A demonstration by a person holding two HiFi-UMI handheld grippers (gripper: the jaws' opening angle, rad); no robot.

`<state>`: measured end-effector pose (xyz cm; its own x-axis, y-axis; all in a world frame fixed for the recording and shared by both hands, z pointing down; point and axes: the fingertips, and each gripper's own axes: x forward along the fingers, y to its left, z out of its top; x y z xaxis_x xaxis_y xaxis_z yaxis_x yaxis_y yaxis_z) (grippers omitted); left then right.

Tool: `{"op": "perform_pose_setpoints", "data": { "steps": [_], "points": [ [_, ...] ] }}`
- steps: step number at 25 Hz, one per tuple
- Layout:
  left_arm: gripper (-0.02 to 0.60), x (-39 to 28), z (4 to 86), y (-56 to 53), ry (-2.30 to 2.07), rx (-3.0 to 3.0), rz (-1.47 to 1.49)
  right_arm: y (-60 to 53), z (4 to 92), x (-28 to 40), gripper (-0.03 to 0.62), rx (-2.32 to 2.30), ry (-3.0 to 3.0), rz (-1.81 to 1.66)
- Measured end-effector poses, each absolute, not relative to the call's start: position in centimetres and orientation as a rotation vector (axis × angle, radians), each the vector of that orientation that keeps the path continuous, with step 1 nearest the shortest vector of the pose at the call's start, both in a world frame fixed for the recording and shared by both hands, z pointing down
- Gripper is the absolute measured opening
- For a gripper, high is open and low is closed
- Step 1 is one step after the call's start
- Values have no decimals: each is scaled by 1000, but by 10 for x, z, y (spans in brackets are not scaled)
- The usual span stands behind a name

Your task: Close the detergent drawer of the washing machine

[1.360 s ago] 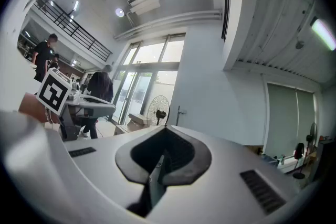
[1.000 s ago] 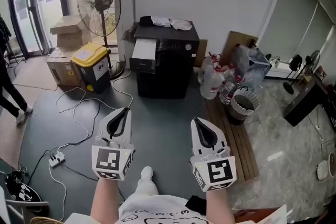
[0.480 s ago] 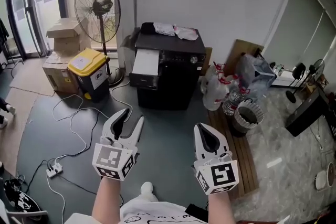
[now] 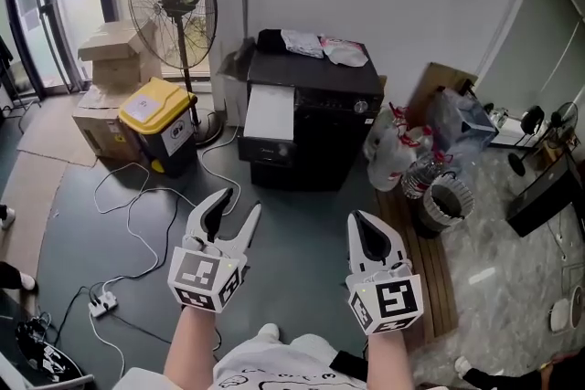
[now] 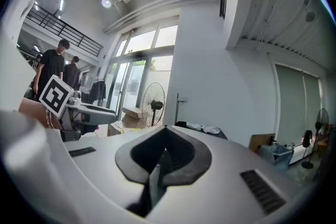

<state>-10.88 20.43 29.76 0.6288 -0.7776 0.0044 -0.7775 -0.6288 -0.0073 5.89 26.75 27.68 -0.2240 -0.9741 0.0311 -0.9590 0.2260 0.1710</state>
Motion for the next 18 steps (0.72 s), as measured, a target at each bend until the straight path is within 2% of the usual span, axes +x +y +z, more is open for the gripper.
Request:
{"op": "perform_pose_setpoints", "data": {
  "steps": [18],
  "points": [
    [206, -90, 340, 82, 1484, -2897, -15, 135, 310, 97, -6, 1820, -2363, -58]
  ]
}}
